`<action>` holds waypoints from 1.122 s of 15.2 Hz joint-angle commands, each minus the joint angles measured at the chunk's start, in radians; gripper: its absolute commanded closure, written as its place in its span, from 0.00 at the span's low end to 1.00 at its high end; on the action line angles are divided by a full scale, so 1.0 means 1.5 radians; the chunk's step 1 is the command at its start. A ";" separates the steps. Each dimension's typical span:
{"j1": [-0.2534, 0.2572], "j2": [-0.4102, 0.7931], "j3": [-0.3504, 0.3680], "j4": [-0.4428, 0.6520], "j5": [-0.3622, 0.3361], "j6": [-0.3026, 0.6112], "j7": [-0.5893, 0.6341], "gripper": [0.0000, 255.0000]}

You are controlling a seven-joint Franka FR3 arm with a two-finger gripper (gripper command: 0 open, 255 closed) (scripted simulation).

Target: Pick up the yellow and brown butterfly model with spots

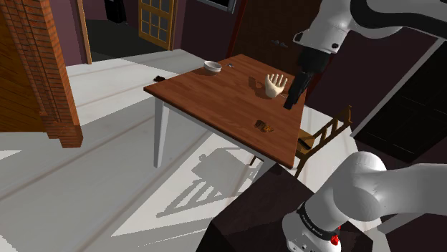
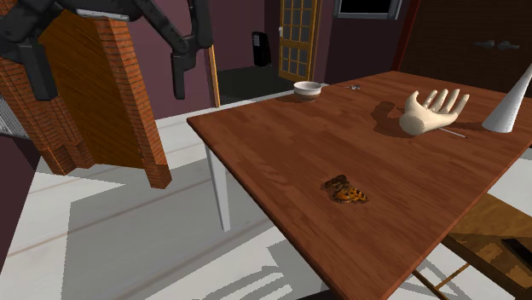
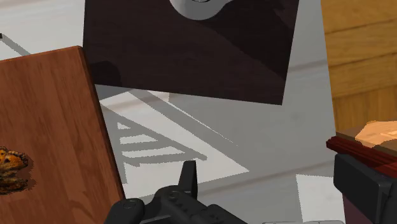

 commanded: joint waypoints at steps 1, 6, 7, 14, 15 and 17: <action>0.000 0.000 0.000 0.000 0.000 0.000 0.000 0.00; -0.027 0.027 -0.037 -0.060 -0.040 0.100 -0.038 0.00; -0.033 0.035 -0.045 -0.070 -0.047 0.120 -0.045 0.00; -0.070 0.119 -0.103 -0.117 -0.094 0.272 -0.094 0.00; -0.075 0.134 -0.111 -0.120 -0.099 0.294 -0.101 0.00; -0.085 0.168 -0.129 -0.124 -0.108 0.338 -0.115 0.00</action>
